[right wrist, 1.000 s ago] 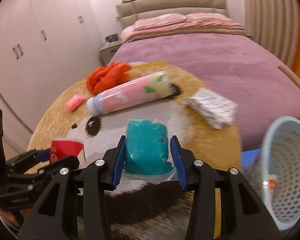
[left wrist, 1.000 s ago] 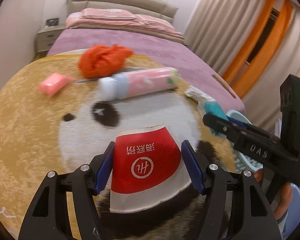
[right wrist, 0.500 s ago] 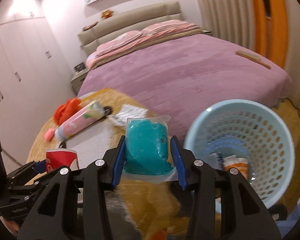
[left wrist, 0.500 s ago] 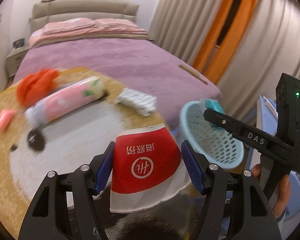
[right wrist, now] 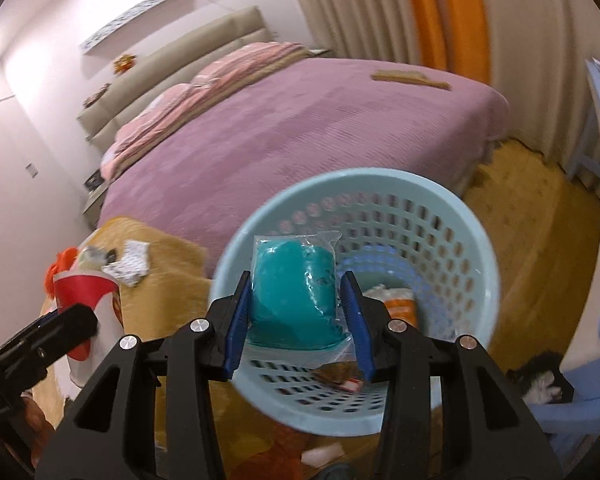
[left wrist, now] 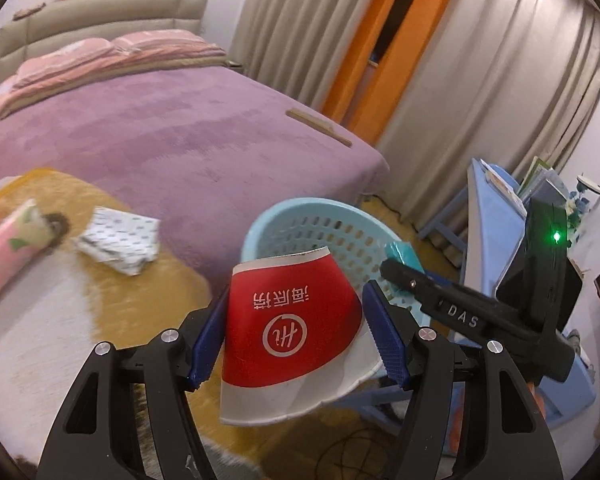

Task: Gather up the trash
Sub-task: 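Carry cup and teal packet to the basket and open both tools over it, then grasp the pink-white bottle with the left tool while the right tool grasps the polka-dot bag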

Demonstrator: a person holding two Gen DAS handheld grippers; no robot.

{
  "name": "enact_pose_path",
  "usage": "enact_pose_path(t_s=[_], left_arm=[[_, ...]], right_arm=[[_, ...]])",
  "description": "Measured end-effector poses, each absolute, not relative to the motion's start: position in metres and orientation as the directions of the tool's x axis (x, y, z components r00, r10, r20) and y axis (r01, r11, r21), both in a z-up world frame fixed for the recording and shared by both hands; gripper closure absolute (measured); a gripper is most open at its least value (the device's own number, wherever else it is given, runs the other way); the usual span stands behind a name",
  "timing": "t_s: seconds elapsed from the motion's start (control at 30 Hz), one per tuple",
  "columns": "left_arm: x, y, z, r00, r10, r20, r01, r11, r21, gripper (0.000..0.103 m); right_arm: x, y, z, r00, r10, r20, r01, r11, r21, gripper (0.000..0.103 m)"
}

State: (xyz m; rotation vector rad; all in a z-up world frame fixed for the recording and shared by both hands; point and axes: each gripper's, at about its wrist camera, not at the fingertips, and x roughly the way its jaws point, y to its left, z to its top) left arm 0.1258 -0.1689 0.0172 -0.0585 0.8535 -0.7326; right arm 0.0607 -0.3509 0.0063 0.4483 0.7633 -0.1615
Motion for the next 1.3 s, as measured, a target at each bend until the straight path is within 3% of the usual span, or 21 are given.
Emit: enact_pose_path(t_s=[0.33, 0.37, 0.47, 0.8, 1.3], left_arm=[[0.147, -0.213, 0.006, 0.403, -0.611, -0.681, 0.583, 0.745, -0.324, 0.039], [0.147, -0.215, 0.006, 0.401, -0.615, -0.679, 0.582, 0.743, -0.329, 0.035], [0.151, -0.217, 0.005, 0.392, -0.638, -0.664, 0.573, 0.733, -0.366, 0.023], [0.142, -0.201, -0.002, 0.396, -0.647, -0.652, 0.577, 0.727, -0.372, 0.022], [0.126, -0.132, 0.023, 0.493, -0.645, -0.584, 0.534, 0.754, -0.382, 0.024]], right_arm=[[0.066, -0.377, -0.023, 0.655, -0.006, -0.755, 0.388, 0.861, 0.329, 0.060], [0.066, -0.378, -0.025, 0.652, -0.005, -0.758, 0.391, 0.858, 0.332, 0.059], [0.066, -0.383, -0.029, 0.646, -0.013, -0.763, 0.414, 0.846, 0.336, 0.042], [0.061, -0.383, -0.022, 0.658, -0.019, -0.753, 0.418, 0.841, 0.344, 0.042], [0.071, -0.325, 0.003, 0.692, 0.040, -0.721, 0.283, 0.903, 0.322, 0.041]])
